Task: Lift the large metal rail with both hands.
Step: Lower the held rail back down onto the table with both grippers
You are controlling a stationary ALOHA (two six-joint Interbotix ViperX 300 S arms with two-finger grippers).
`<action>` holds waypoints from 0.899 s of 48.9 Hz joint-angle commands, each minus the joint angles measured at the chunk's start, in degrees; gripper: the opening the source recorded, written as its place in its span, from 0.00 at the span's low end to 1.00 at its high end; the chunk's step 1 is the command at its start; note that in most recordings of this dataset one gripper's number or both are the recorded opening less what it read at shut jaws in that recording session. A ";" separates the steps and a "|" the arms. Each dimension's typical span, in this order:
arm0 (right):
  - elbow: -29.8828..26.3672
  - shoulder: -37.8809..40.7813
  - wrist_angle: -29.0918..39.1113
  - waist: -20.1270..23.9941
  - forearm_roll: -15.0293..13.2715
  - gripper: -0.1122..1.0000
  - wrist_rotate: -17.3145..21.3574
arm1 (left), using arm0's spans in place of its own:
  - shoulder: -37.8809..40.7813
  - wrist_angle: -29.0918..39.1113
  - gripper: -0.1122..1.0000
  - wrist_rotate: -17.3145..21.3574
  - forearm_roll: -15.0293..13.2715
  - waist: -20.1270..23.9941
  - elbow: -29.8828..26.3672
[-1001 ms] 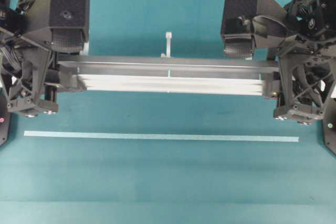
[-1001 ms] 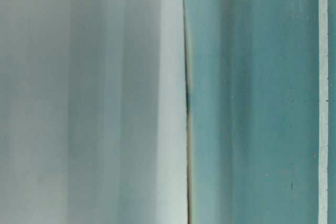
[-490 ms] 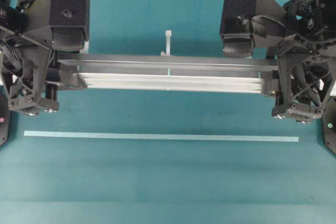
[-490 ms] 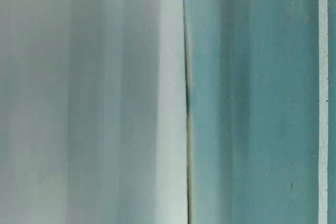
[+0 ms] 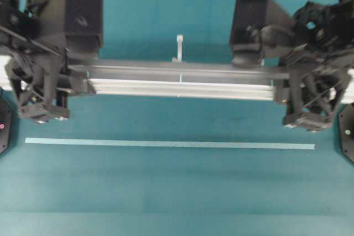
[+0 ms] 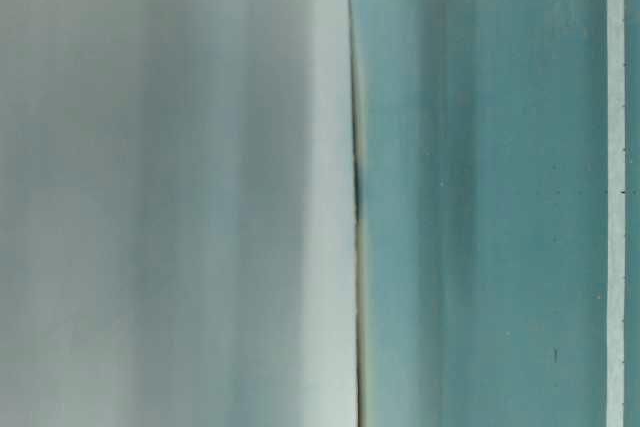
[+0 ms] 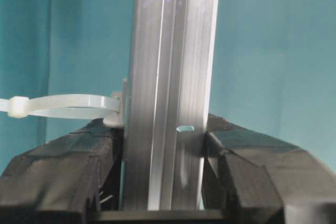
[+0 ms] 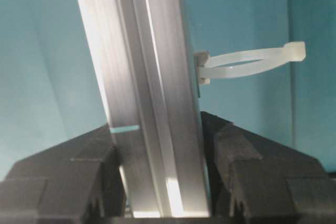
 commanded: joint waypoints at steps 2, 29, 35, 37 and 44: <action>4.83 -0.18 -4.57 -0.35 -0.44 0.46 -0.09 | -0.79 -5.01 0.43 -0.09 -0.18 -0.26 2.72; 25.49 -1.93 -27.60 -0.35 -0.53 0.46 0.26 | 0.79 -21.97 0.43 0.09 -0.18 0.70 22.06; 28.56 -1.14 -32.52 -0.26 -0.44 0.46 0.44 | 2.20 -24.43 0.43 -0.26 -0.18 0.62 25.22; 29.27 -0.79 -33.75 -0.26 -0.44 0.46 0.44 | 2.72 -25.40 0.43 -0.35 -0.26 0.35 26.28; 31.11 0.44 -36.83 -0.09 -0.44 0.46 0.44 | 4.57 -28.92 0.43 -0.88 -0.18 0.09 29.36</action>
